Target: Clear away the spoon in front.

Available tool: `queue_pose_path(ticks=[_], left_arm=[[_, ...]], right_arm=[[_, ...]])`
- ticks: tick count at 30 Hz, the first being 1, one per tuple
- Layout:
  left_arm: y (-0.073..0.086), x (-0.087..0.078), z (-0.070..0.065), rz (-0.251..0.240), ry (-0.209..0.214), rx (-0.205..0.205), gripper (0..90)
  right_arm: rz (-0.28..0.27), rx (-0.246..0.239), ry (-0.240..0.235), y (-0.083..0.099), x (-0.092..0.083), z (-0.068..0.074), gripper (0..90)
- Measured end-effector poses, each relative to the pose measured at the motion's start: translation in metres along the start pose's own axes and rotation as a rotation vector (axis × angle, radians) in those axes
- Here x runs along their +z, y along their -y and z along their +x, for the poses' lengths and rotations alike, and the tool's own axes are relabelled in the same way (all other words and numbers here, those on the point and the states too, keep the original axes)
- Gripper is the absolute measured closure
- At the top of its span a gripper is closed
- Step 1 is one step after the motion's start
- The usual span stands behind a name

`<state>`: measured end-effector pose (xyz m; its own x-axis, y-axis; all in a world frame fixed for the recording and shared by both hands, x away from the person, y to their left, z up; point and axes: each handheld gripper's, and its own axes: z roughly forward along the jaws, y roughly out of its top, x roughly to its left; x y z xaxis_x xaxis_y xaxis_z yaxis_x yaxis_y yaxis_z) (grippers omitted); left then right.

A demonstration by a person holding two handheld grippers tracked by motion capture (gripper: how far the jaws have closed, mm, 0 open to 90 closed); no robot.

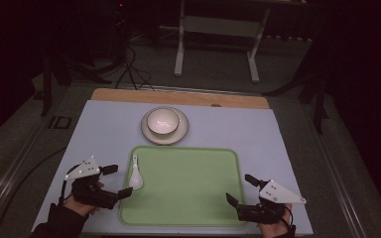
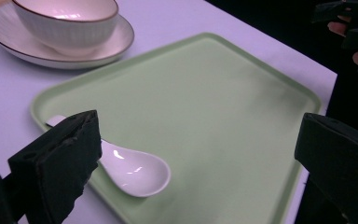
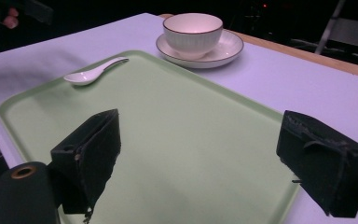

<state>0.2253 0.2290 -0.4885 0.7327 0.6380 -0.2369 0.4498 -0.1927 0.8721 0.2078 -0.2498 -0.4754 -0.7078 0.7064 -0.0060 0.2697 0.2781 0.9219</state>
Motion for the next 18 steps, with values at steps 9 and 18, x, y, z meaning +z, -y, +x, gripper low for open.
queue_pose_path(ticks=[9, 18], left_arm=[[0.014, -0.002, 0.007, 0.0, -0.006, 0.012, 0.2], [0.023, 0.0, 0.014, 0.012, -0.022, 0.003, 0.2]], right_arm=[[-0.007, -0.007, 0.013, 0.001, -0.001, -0.001, 13.3], [-0.016, -0.018, 0.012, 0.001, -0.002, -0.002, 13.3]])
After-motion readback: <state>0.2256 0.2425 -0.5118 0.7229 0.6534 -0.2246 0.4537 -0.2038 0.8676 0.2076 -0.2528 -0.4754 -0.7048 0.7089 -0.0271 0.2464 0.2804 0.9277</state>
